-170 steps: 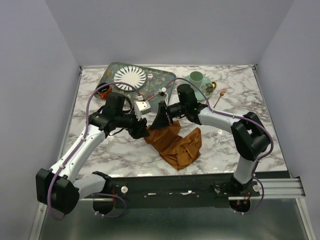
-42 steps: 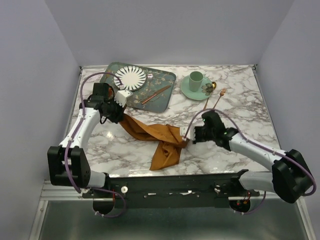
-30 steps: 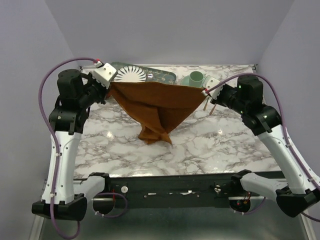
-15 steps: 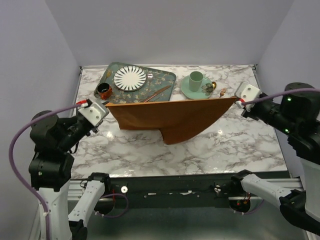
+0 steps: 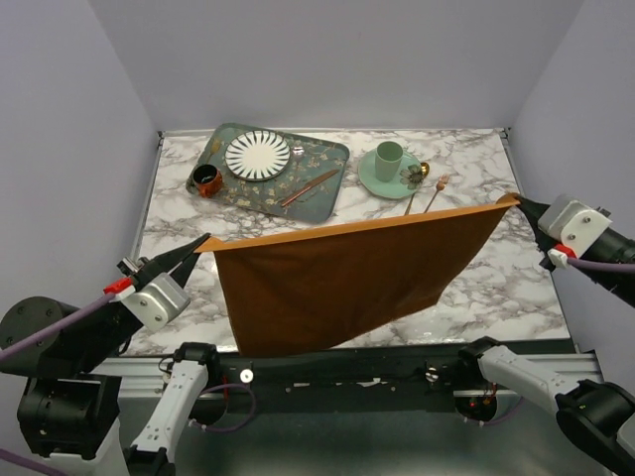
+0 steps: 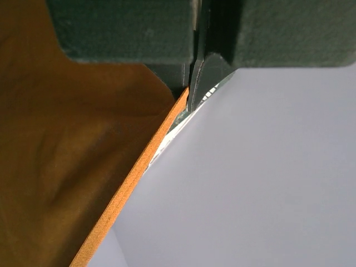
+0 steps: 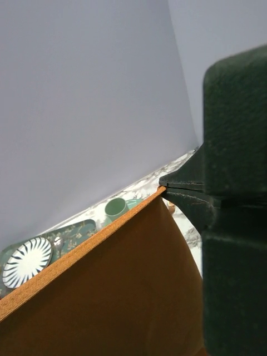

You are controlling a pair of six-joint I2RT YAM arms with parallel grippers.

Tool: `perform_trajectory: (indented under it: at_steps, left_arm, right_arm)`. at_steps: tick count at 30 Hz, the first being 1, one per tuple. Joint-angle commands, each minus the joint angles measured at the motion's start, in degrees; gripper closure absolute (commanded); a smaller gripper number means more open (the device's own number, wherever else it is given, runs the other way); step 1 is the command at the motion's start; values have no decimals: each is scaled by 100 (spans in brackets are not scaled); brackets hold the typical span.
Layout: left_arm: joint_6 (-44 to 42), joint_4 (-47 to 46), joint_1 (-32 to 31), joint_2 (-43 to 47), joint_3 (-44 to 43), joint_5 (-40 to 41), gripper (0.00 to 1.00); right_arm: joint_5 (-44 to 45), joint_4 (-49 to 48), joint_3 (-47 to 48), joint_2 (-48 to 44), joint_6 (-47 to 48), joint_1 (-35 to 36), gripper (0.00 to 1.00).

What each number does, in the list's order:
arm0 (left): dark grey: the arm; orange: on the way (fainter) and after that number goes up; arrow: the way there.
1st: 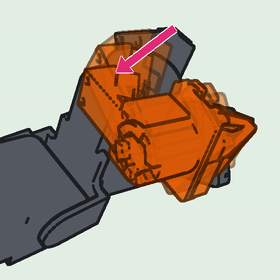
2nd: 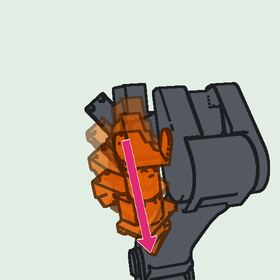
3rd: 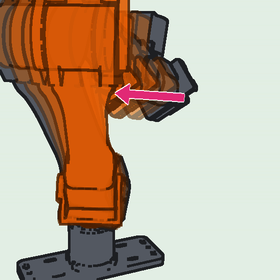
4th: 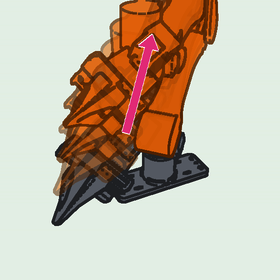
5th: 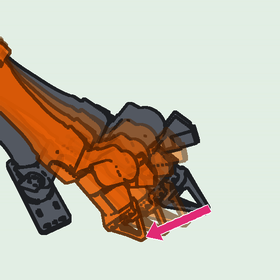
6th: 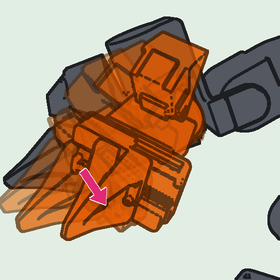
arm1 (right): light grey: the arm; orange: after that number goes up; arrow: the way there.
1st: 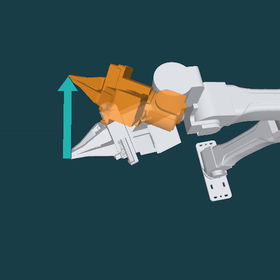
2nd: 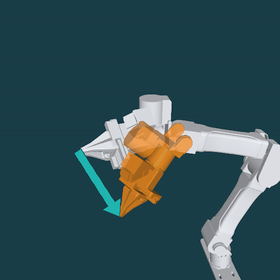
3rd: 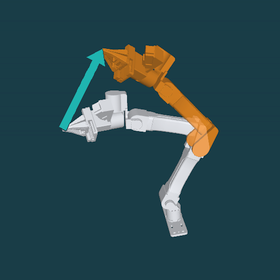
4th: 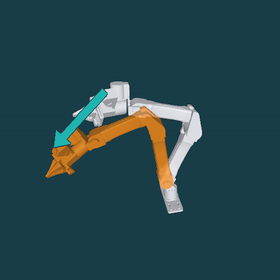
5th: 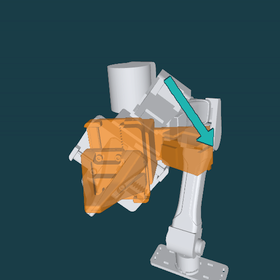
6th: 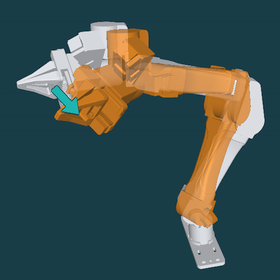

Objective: Fold the napkin into a case and place the utensils inside
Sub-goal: Flatten out the crumpled napkin at the center of the board, then fold and flatten the napkin at the center of the board.

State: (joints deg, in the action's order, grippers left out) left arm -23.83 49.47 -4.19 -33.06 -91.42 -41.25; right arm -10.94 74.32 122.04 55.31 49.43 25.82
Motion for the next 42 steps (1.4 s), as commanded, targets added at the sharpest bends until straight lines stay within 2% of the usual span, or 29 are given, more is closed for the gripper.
perform_trajectory:
  at_steps: [1,5,11,14,15,18,20,23,27,30,34,38,42]
  left_arm:
    - [247,116,76,-297,246,1179,100]
    - [256,-148,76,-833,633,2172,100]
    - [450,-929,76,-1782,1564,2131,100]
    - [546,-1727,76,-2361,2144,2235,100]
    - [555,-1896,76,-2720,2337,2305,100]
    - [459,-2353,76,-3537,2453,2482,100]
    - [424,-2556,85,-3952,2427,2491,100]
    - [397,-2881,85,-4778,2278,2526,100]
    - [239,-2979,93,-5910,1752,2666,100]
    - [169,-2935,128,-6395,1400,2693,100]
    - [81,-2891,199,-6529,1249,2395,100]
    - [-121,-2645,208,-6240,1398,2078,100]
    - [-621,-2032,199,-5661,1906,1850,100]
  right_arm:
    - [1647,209,-705,-134,66,-95,99]
    - [2595,-1076,-2199,-65,400,-95,99]
    - [2404,-2122,-3430,787,234,-139,99]
    - [2115,-2825,-3958,1490,374,-262,99]
    - [2053,-2984,-4012,2014,392,-358,99]
    - [1789,-3328,-3645,2930,392,-665,99]
    - [1614,-3363,-3293,3862,366,-789,99]
    - [1490,-3363,-2494,4862,357,-939,99]
    - [1446,-3223,-1922,5718,462,-948,99]
    - [1533,-3082,-1657,6052,497,-948,100]
    - [1525,-3030,-1797,5896,445,-956,99]
    - [1446,-2985,-2333,5386,453,-956,99]
    - [1270,-2827,-3113,4929,497,-956,99]
